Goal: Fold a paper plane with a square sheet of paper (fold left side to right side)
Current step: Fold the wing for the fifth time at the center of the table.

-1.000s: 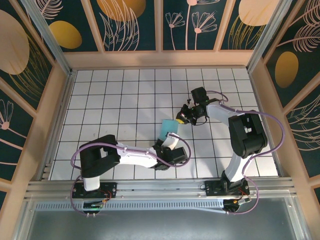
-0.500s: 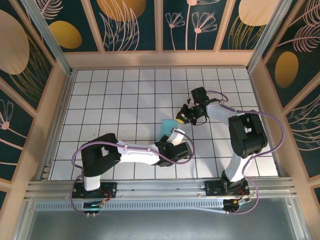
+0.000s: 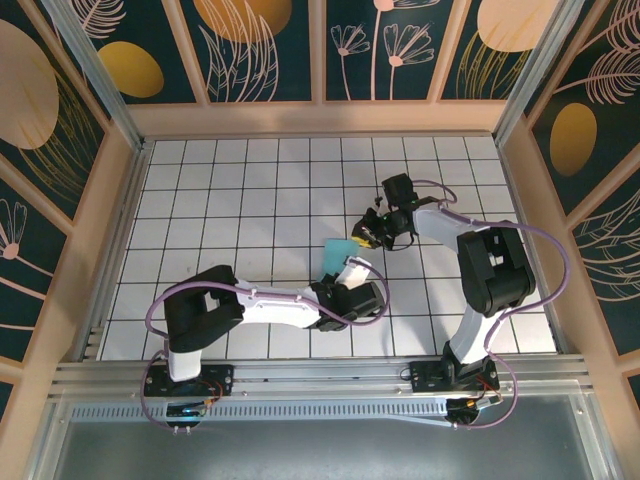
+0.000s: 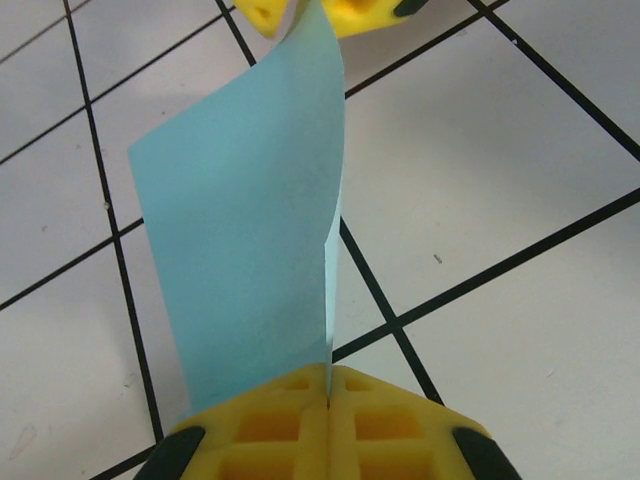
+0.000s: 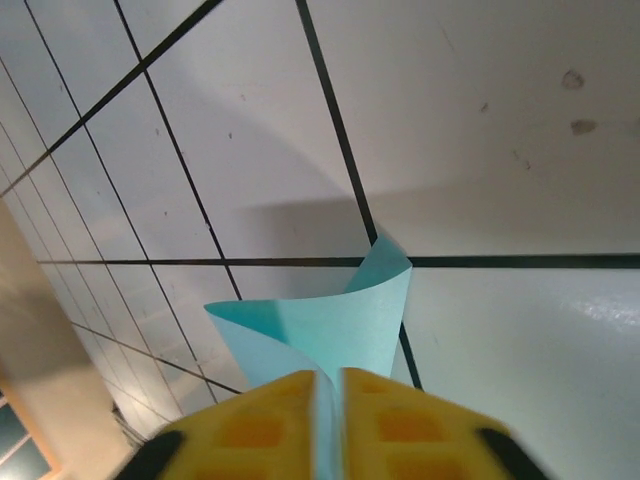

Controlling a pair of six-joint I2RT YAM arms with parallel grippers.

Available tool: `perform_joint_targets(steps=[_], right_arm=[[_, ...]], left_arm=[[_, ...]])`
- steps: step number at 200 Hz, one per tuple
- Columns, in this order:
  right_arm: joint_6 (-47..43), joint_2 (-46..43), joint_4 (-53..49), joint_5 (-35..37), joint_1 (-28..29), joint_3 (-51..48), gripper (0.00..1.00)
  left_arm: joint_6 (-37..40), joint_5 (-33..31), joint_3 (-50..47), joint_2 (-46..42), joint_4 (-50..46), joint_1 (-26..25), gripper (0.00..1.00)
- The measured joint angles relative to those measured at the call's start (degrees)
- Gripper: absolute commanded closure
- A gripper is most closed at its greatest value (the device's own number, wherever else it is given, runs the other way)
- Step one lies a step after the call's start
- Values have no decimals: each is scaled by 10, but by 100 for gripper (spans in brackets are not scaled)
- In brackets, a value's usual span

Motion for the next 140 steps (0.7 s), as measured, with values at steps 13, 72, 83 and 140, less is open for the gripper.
perform_joint_targets(steps=[13, 72, 83, 140], right_arm=[[-5, -12, 0, 14, -3, 0, 56], [-47, -171, 34, 96, -84, -30, 35], [-59, -198, 43, 105, -96, -47, 34], [-98, -242, 103, 87, -103, -170, 36]], left_arm=[[-2, 13, 0, 0, 2, 4, 100], [-23, 100, -38, -37, 42, 48, 100], [-31, 125, -52, -51, 56, 59, 100], [-92, 259, -139, -106, 155, 118, 100]])
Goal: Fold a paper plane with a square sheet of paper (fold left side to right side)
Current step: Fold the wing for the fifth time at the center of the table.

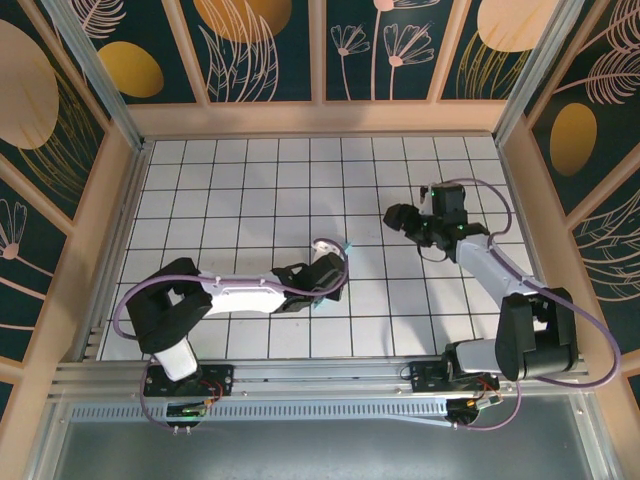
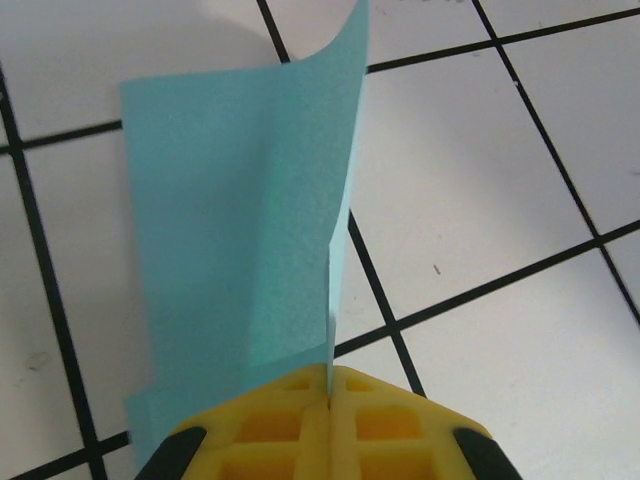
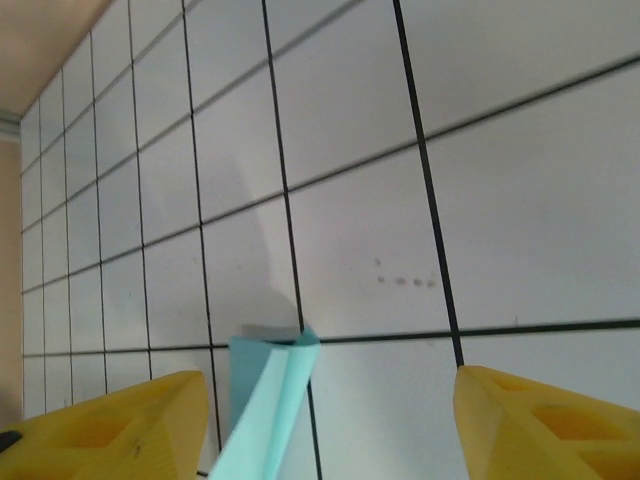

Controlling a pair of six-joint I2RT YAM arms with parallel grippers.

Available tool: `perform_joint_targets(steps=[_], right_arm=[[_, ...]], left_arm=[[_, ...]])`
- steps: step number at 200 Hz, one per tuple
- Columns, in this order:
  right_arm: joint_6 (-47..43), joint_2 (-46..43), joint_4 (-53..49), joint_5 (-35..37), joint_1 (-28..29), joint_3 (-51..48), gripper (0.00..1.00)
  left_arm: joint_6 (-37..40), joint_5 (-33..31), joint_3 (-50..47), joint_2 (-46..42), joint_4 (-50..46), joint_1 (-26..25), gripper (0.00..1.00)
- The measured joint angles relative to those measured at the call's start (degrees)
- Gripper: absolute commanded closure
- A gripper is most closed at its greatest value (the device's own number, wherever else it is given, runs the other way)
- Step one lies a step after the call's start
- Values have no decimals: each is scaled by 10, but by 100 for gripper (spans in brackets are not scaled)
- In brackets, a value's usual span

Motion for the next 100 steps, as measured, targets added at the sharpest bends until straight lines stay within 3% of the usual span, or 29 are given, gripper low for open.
perform_joint_targets(steps=[100], right_arm=[[-4, 6, 113, -32, 70, -60, 45]], left_arm=[[-146, 206, -127, -39, 210, 97, 100]])
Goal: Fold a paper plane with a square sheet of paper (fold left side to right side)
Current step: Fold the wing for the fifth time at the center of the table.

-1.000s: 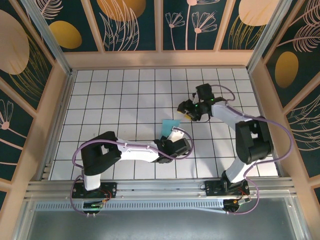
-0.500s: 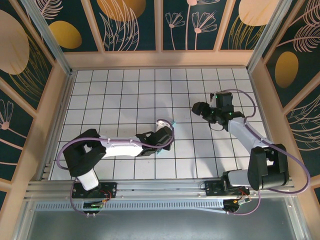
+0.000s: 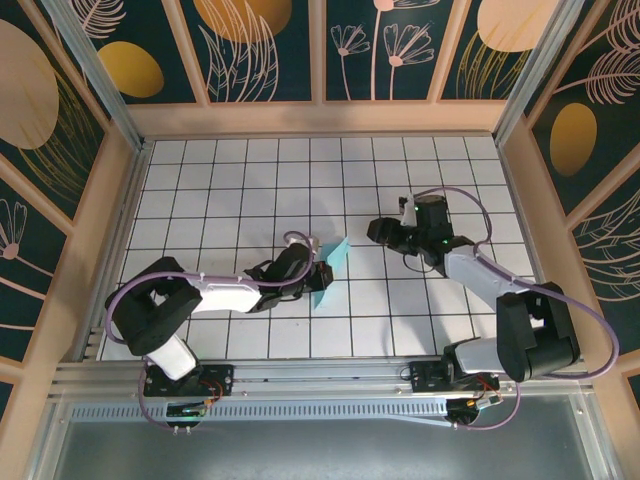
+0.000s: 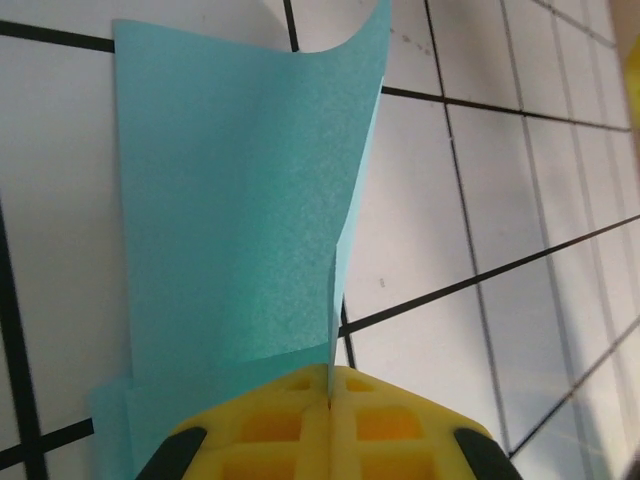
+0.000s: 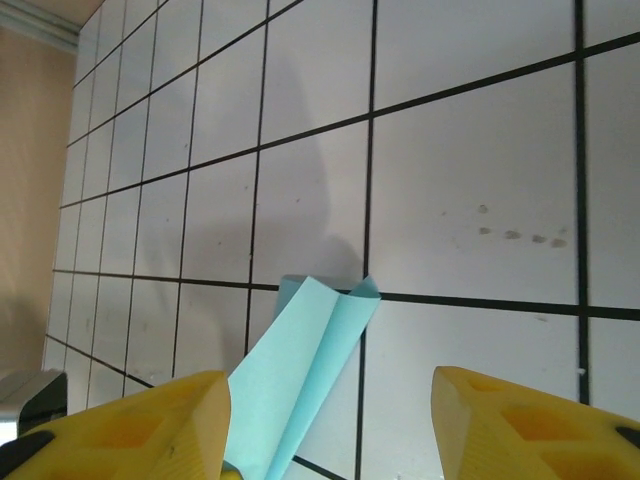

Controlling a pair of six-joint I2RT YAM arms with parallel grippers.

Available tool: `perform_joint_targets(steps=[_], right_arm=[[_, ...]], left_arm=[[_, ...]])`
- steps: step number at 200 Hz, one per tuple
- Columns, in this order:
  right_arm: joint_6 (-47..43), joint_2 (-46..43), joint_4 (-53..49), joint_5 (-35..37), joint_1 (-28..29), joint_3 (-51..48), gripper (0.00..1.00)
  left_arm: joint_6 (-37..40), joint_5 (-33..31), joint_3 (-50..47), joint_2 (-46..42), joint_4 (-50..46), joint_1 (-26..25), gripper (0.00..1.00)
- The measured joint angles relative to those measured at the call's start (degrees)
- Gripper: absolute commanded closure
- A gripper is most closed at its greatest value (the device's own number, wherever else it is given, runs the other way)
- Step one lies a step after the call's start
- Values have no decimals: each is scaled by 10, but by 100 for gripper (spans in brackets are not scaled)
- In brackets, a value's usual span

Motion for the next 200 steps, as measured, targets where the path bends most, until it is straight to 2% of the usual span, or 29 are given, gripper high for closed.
perform_joint_targets(steps=[46, 81, 140, 200], right_arm=[[45, 5, 49, -5, 20, -37, 42], [88, 17, 79, -7, 36, -41, 42], [133, 47, 99, -4, 61, -41, 48], [172, 76, 128, 6, 78, -43, 51]], left_arm=[[-71, 71, -22, 12, 93, 29, 100], [-117, 113, -27, 54, 155, 40, 100], [-164, 148, -30, 98, 222, 45, 100], [-178, 158, -30, 109, 246, 52, 100]])
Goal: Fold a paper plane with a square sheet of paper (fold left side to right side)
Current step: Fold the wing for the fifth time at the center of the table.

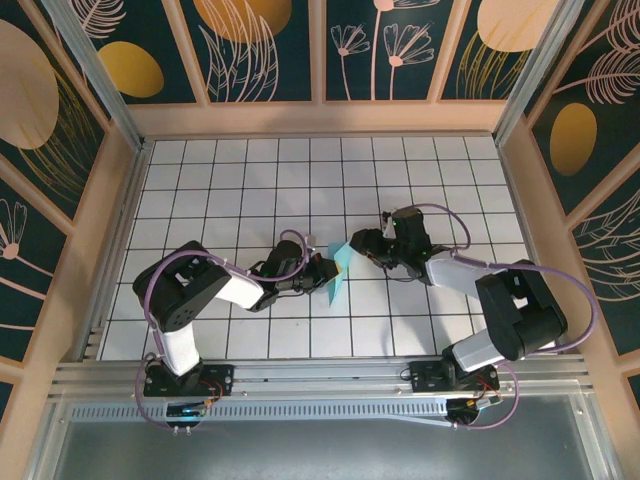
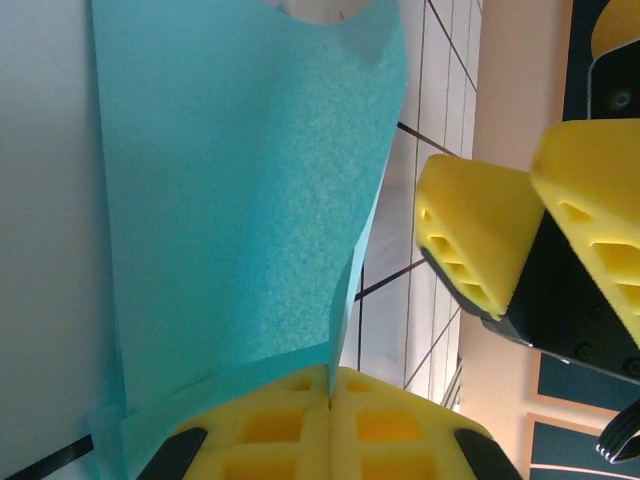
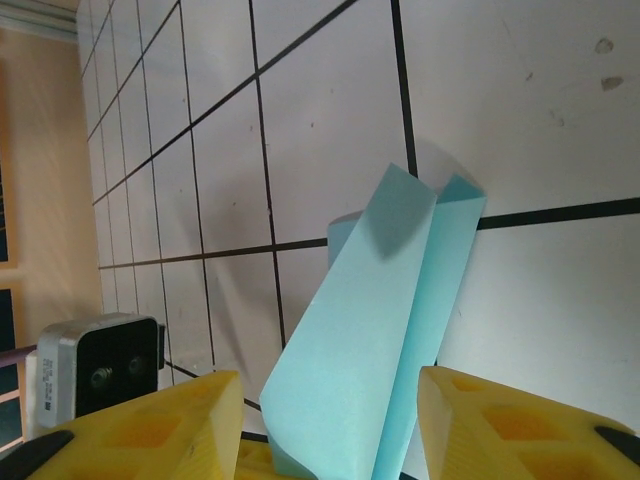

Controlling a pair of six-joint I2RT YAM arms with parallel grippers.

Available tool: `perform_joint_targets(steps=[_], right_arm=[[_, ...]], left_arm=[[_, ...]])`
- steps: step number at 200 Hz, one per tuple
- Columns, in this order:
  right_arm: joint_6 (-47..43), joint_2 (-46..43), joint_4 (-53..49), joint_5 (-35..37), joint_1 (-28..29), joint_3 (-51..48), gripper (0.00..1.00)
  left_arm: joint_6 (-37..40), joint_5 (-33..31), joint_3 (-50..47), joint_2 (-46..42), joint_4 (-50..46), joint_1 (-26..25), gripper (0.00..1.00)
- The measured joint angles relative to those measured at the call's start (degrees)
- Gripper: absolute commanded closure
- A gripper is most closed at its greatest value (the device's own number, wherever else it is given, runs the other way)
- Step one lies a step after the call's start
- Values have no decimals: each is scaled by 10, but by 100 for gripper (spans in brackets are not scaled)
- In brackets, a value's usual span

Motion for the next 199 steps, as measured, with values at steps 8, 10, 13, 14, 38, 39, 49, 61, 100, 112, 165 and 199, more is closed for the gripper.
perform_joint_targets(steps=[8, 10, 13, 14, 38, 39, 49, 61, 100, 112, 165, 199], right_arm=[[4, 5, 2, 1, 2, 0, 51], [4, 7, 3, 1, 3, 0, 52], [5, 8, 3, 1, 4, 0, 52], [6, 9, 3, 1, 4, 0, 52], [14, 23, 10, 3, 12, 0, 53], [14, 24, 10, 3, 13, 0, 53], [17, 28, 15, 3, 16, 0, 54], [21, 33, 19, 4, 19, 0, 55], [22, 50, 29, 5, 28, 0, 55], [24, 55, 29, 6, 31, 0, 55], [26, 75, 33, 10, 36, 6, 56], [26, 82, 37, 10, 39, 14, 56]], left_arm=[[0, 0, 0, 0, 1, 0, 100], [-1, 0, 0, 0, 2, 0, 100], [-1, 0, 0, 0, 2, 0, 100], [-1, 0, 0, 0, 2, 0, 100], [-4, 0, 0, 2, 5, 2, 100], [-4, 0, 0, 2, 5, 2, 100], [-5, 0, 0, 3, 6, 3, 100], [-6, 0, 0, 4, 6, 3, 100], [-7, 0, 0, 6, 7, 4, 100], [-8, 0, 0, 6, 7, 4, 100], [-13, 0, 0, 9, 12, 4, 100], [-15, 0, 0, 10, 15, 4, 100]])
